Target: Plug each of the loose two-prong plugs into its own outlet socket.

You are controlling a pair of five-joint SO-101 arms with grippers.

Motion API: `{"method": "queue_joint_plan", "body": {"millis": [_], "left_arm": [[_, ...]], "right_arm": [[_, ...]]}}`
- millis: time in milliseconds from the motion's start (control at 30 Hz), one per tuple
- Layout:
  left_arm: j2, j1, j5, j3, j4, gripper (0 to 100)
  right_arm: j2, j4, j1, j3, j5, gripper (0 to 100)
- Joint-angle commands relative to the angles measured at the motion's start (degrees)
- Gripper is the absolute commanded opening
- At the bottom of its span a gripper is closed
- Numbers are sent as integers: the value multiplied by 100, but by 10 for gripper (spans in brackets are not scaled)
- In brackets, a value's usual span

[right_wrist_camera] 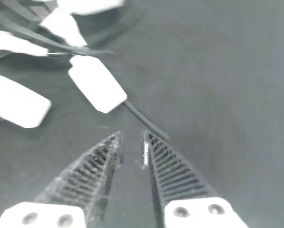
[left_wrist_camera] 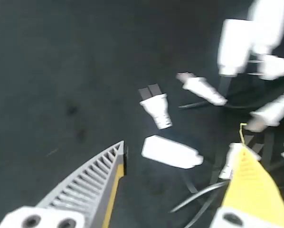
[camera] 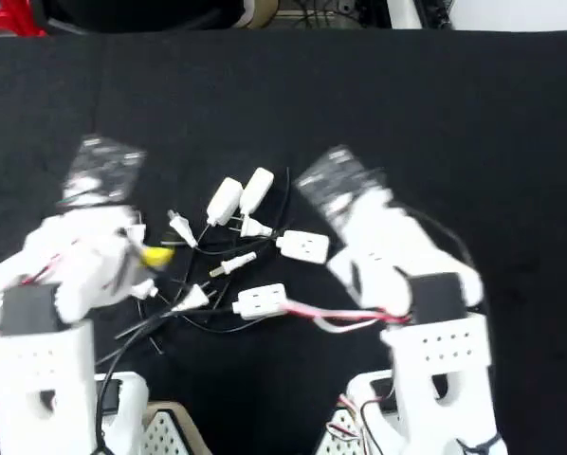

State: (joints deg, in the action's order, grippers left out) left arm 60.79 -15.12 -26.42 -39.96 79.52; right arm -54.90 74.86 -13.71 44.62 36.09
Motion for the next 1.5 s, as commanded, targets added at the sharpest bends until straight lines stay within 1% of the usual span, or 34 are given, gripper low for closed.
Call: {"method": "queue_joint_plan", "body": {"millis": [0,100,167,300,333,367,400,467,567,667,700,767,867,967,1067,1200,1400,1467], "left_arm": [[141,-760,-308,-382,-185,346],[79,-1095,-325,-1121,-862,346],[114,-1209,-325,-1622,-1248,346],[123,-1305,-299,-2396,-1802,346],[123,-1305,-255,-2598,-1952,346],[123,-1305,-132,-2818,-2110,346],[123,-1305,-18,-3011,-2268,346],[123,-1314,114,-3310,-2505,346],[123,-1552,132,-3477,-2611,346],[123,-1833,114,-3565,-2602,346],[123,-1895,114,-3635,-2602,346],[123,-1947,97,-3767,-2602,346],[123,-2079,-97,-3890,-2620,346],[123,-2070,-246,-3987,-2629,346],[123,-2062,-255,-4075,-2804,346],[123,-2053,-255,-4101,-2804,346],[123,-2044,-255,-4101,-2804,346],[123,-2044,-255,-4101,-2804,346]], "right_arm": [[31,-510,-1371,303,589,82],[171,-1345,-2040,945,1196,82],[479,-1952,-2251,1253,1389,82],[1552,-2629,-2242,1200,1380,82],[1842,-2787,-2242,1103,1160,82],[2097,-3024,-2242,971,686,83],[2352,-3244,-2242,813,18,83],[2809,-3323,-2215,365,-1187,83],[3363,-2866,-2268,-374,-2760,96],[3864,-2497,-2259,-980,-4879,131],[4040,-2400,-2259,-1103,-5468,146],[4382,-2180,-2321,-1270,-6356,174],[4919,-2127,-2418,-1385,-7314,188],[5481,-2092,-2400,-1613,-7947,189],[5956,-2110,-2400,-1903,-8273,188],[6264,-2127,-2400,-2290,-8809,189],[6484,-2127,-2426,-2325,-9134,187],[6545,-2119,-2426,-2334,-9125,165]]}}
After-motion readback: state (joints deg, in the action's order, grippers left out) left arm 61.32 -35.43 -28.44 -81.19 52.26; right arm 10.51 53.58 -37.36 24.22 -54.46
